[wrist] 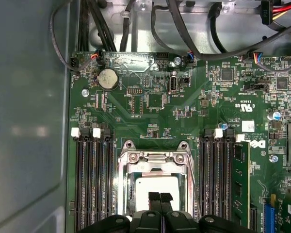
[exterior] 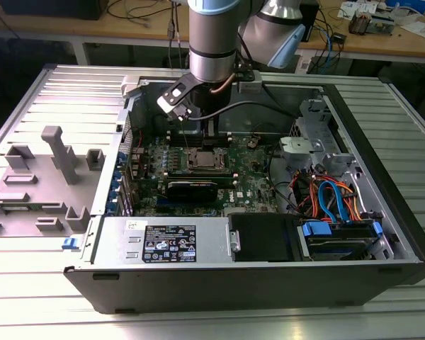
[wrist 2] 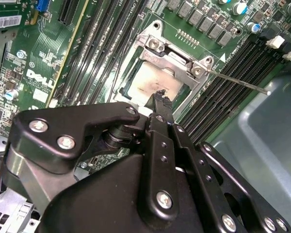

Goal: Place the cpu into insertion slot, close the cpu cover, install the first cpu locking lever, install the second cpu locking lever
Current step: 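Close the cpu cover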

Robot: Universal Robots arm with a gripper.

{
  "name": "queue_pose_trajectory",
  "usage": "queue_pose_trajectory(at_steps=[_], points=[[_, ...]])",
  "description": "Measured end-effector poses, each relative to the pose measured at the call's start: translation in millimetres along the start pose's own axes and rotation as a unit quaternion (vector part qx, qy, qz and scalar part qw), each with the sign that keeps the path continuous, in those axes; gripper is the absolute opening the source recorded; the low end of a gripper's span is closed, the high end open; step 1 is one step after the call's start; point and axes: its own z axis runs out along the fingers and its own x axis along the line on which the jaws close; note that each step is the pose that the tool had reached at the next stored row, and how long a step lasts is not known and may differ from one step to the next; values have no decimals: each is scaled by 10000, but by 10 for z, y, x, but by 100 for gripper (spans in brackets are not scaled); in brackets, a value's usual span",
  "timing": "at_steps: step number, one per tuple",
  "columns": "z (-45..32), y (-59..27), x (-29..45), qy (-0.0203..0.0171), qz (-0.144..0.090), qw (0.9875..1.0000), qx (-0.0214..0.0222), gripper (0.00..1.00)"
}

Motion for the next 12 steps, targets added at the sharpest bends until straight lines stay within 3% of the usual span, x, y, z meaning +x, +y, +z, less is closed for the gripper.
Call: queue_pose_trajectory(at_steps=[12], points=[[28,-41,-39,1,-2,10000,-1,11]])
